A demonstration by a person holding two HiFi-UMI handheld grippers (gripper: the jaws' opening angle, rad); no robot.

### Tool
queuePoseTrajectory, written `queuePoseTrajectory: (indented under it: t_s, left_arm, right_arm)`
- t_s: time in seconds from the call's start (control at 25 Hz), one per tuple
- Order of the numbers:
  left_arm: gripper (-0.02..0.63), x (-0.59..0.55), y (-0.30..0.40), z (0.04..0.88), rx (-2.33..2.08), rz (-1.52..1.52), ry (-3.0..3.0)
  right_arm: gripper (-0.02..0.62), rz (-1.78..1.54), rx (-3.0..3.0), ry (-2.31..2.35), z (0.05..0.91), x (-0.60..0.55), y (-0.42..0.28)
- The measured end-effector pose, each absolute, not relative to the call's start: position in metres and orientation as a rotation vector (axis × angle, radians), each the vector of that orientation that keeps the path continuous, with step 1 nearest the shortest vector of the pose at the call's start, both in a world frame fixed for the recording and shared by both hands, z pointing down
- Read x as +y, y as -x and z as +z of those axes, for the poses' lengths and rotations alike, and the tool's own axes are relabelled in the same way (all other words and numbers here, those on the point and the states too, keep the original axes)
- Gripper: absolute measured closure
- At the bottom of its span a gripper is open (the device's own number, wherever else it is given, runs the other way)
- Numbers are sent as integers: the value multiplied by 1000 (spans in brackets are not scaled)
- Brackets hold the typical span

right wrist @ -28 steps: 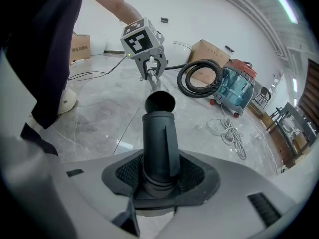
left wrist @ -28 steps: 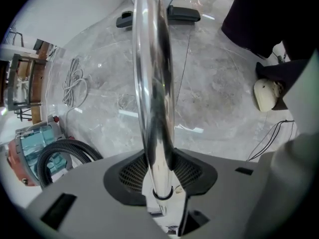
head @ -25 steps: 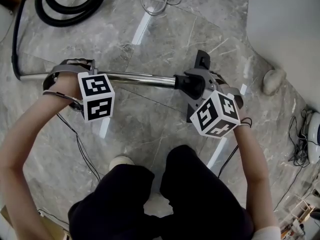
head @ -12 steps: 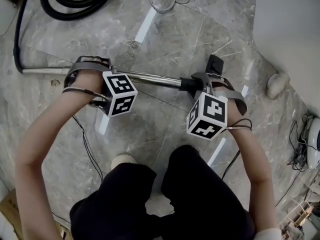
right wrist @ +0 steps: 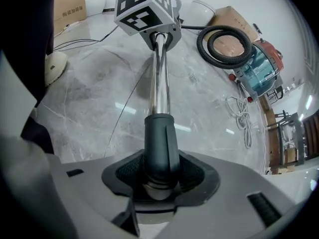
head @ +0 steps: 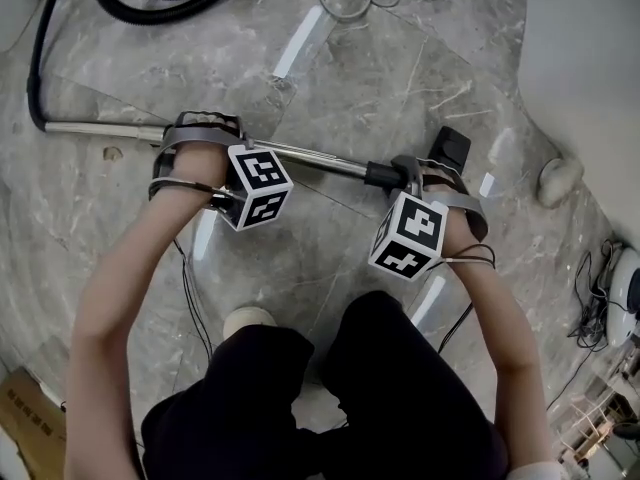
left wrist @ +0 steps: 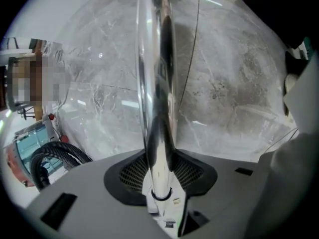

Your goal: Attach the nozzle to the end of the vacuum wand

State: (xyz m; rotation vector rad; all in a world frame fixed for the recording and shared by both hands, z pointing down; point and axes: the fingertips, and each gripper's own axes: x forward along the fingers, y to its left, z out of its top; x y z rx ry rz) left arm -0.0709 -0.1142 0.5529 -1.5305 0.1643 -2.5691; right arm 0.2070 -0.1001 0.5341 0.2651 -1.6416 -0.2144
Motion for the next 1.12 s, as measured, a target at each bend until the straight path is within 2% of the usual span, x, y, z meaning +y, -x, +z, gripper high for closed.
queuePoseTrajectory:
  t_s: [0.36,0.76,1.12]
  left_arm:
    - [449,-127,70,555,352,-2195,1903]
    - [449,-130,62,526,440,-1914,2076]
    - [448,-141,55,500,590,-1897,2095]
  right_arm:
    - [402,-201,-1735,-249,539,-104,-189]
    - [402,-244,-1900,-254,512,-107,-188]
    - [405,-308,-1844,-404,478,-128,-196]
